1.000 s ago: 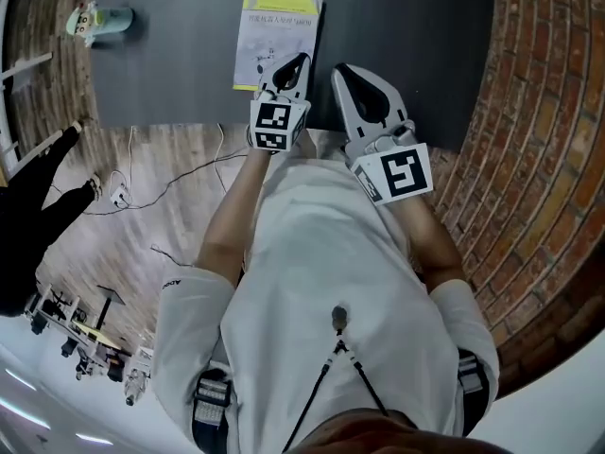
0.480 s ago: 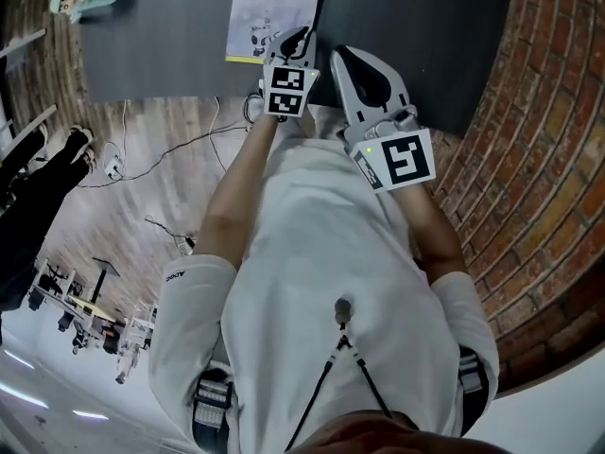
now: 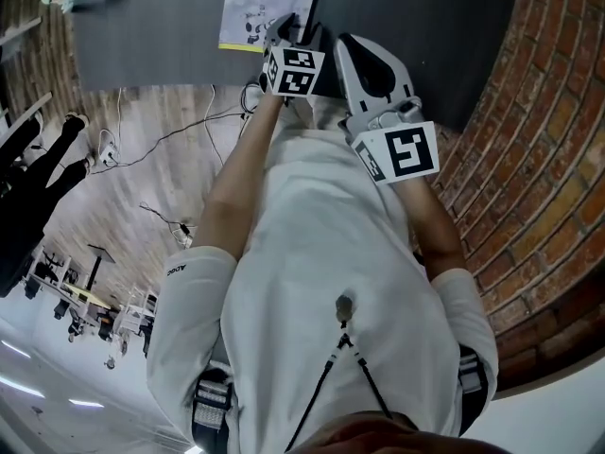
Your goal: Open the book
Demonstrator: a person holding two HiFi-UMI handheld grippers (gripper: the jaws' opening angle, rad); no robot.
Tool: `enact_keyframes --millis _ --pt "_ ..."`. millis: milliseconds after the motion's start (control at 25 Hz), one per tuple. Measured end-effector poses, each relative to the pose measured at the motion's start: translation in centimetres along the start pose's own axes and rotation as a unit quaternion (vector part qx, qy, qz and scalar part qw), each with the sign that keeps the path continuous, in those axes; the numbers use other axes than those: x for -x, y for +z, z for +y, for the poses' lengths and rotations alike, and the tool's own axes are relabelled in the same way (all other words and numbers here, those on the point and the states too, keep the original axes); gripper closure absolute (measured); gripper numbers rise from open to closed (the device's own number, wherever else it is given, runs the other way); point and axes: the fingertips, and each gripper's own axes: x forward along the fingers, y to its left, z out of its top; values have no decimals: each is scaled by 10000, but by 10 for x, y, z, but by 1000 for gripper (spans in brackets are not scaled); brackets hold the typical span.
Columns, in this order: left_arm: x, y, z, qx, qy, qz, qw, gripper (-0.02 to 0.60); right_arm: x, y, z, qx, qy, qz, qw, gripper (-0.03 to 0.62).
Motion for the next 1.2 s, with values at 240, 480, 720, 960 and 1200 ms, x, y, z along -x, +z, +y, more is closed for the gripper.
enact_keyframes --millis 240,480,720,960,1200 --pt "-5 -2 5 -429 596 112 9972 363 3 2 -4 -4 27 -42 10000 559" --pt "-8 -6 12 -874 1185 191 9889 364 4 1 -8 10 50 -36 10000 559" --pt "-8 -7 14 -696 1357 183 9881 396 8 -1 -10 -14 59 -31 10000 559" --pt "-3 0 14 -394 1332 182 9901 420 8 5 -12 -20 84 -36 10000 559" --pt "-1 -4 17 -285 1329 245 9904 423 4 1 -9 -44 117 -61 9999 559"
